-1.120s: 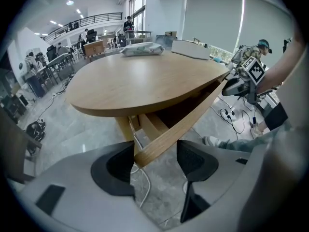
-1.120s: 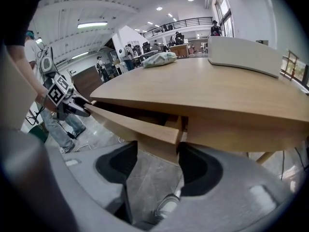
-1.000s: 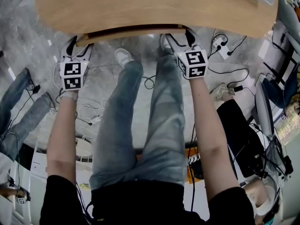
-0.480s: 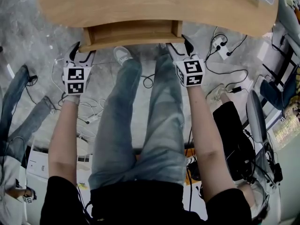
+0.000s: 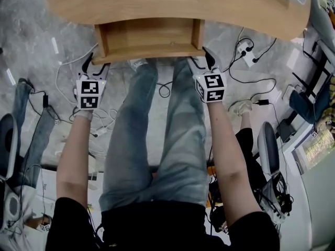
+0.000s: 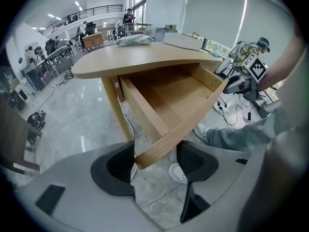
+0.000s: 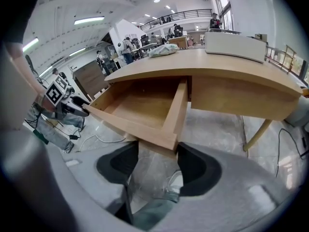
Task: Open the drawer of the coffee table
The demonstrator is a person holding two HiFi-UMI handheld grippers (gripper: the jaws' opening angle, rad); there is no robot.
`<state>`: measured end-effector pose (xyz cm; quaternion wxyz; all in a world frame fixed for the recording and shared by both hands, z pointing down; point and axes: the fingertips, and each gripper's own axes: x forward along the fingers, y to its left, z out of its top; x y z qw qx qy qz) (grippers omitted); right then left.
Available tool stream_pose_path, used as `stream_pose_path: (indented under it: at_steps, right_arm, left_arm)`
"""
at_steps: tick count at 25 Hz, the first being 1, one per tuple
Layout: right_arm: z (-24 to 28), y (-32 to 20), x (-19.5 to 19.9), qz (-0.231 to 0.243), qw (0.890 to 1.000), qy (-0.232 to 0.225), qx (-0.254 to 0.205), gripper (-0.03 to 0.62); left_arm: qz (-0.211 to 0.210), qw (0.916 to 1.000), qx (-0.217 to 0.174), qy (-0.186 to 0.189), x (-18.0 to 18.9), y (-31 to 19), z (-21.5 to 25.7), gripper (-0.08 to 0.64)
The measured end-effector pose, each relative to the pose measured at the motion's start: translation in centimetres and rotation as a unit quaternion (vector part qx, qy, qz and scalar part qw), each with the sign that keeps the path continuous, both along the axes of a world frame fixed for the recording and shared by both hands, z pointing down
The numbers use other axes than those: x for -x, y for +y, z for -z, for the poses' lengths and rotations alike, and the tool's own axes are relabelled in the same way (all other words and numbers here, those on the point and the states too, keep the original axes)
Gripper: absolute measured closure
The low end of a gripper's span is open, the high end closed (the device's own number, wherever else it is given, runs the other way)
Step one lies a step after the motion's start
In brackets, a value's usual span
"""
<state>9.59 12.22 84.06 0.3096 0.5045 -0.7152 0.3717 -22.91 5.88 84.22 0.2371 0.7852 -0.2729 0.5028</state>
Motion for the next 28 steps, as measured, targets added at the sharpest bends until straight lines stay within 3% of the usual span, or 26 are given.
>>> stream_pose_path:
  at_steps: [13,28]
  right_arm:
    - [-1.2,4.9,1.7,0.001,1.000,-0.002,0.032,0.342]
    - [-3.1,4.9,1.7,0.021,0.998,0.017,0.057,0.341]
  left_arm:
    - [-0.018,0.9995,0.019,-0.018,1.4,4.0,-1.3,0.276]
    - [-0.023,0.9987,0.031,-0.034,1.6,4.5,-3.4,0.276]
